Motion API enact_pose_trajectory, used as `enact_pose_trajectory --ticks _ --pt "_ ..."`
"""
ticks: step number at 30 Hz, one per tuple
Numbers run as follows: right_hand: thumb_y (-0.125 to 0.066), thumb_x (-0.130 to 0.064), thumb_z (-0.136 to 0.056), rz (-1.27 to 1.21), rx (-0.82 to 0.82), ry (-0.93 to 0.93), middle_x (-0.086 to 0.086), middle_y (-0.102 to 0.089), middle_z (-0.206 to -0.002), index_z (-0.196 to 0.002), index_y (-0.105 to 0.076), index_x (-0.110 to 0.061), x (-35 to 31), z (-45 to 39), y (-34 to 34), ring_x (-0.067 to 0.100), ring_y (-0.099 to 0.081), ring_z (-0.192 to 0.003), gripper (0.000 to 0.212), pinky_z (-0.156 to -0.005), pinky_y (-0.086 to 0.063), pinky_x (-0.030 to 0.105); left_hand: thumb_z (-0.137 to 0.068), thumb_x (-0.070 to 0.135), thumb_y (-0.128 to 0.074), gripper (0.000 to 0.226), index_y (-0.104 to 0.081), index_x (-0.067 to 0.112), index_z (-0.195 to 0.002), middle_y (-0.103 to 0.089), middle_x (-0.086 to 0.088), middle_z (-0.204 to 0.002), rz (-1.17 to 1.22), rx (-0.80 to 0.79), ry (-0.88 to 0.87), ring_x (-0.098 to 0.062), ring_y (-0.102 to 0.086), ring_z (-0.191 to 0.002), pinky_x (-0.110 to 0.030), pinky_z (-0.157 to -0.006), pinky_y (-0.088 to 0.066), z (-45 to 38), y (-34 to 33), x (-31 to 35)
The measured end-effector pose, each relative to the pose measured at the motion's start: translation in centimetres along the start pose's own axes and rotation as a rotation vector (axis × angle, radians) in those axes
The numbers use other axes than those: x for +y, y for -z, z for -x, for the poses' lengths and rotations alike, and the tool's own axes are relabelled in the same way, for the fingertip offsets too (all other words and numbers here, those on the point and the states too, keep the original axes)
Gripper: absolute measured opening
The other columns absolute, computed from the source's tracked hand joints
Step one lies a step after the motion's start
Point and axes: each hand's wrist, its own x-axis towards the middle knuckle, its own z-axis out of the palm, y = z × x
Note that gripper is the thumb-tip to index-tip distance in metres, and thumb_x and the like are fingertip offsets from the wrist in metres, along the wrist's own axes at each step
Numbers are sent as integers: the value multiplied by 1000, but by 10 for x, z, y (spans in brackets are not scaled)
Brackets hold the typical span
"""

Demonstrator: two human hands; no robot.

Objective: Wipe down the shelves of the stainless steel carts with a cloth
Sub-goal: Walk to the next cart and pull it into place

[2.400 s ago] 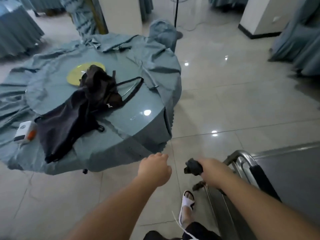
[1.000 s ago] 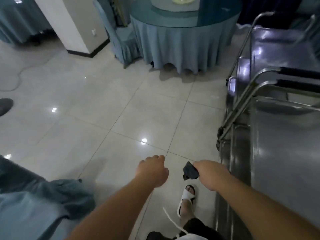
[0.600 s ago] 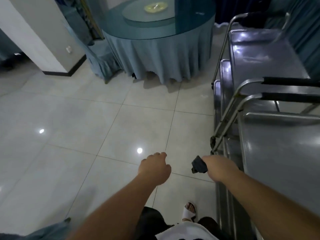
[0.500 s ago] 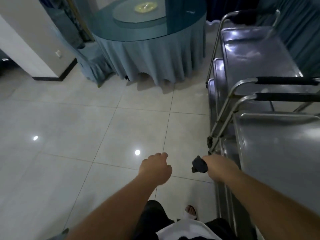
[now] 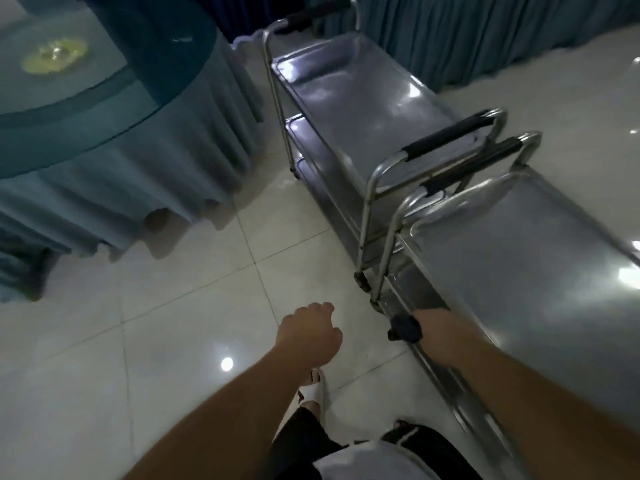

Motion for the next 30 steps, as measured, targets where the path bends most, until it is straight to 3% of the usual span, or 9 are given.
enact_pose_trajectory --ticks 2,5,9,12,15,18,23,27,30 --pt "-50 -12 -106 -115 48 -51 8 -65 -128 -127 -61 -13 -6 -1 -2 21 -61 -118 24 -92 -42 22 -105 42 -44 55 -40 25 -157 -51 -2 -152 -44 -40 -56 -27 -51 -134 -41 -108 -40 -25 15 -11" --pt "-53 -13 -104 -234 86 -132 8 -67 -114 -111 -58 -19 -13 2 -10 23 -65 -107 11 -90 -50 29 -106 41 -43 58 -33 26 -162 -46 -2 -158 -110 -101 -129 -26 -47 -139 -40 -111 -37 -57 26 -17" --pt "-57 -16 -99 -318 68 -278 2 -64 -108 -116 -55 -23 -18 5 -28 21 -64 -98 19 -85 -54 35 -105 41 -42 58 -34 27 -161 -46 -2 -158 -190 -161 -222 -27 -48 -138 -41 -111 -38 -82 31 -5" --pt "-57 -15 -96 -377 114 -343 -1 -62 -101 -105 -52 -29 -15 1 -42 19 -62 -92 17 -78 -52 32 -104 42 -43 57 -36 27 -159 -47 -2 -156 -240 -176 -262 -28 -49 -137 -41 -111 -40 -96 30 5" --pt "-57 -13 -97 -456 167 -379 -5 -61 -98 -114 -58 -28 -11 -6 -54 16 -61 -89 23 -77 -51 31 -105 41 -43 58 -36 27 -160 -47 -2 -158 -259 -198 -266 -27 -48 -138 -40 -110 -39 -109 26 11" --pt "-57 -13 -95 -502 188 -418 -8 -60 -89 -108 -59 -30 -9 -16 -67 10 -57 -78 21 -69 -47 27 -105 41 -44 58 -35 29 -161 -49 -1 -157 -257 -241 -271 -26 -50 -136 -40 -107 -41 -124 18 14" --pt "-56 -13 -97 -670 214 -501 -9 -59 -86 -117 -60 -28 -10 -45 -89 11 -59 -79 25 -68 -45 26 -102 40 -48 58 -40 29 -158 -53 -1 -152 -260 -294 -301 -26 -56 -130 -38 -99 -45 -168 2 13" --pt "-52 -13 -99 -795 287 -584 -2 -68 -93 -119 -61 -27 -10 -88 -99 15 -63 -77 26 -63 -49 29 -103 40 -48 58 -39 29 -159 -51 -3 -154 -264 -339 -347 -27 -55 -132 -42 -106 -48 -229 -8 15" --pt "-51 -19 -103 -883 399 -642 2 -69 -94 -123 -60 -23 -8 -130 -108 20 -61 -76 23 -61 -44 31 -104 40 -48 57 -37 29 -159 -50 -3 -156 -258 -348 -382 -28 -53 -136 -44 -110 -46 -277 -19 17"
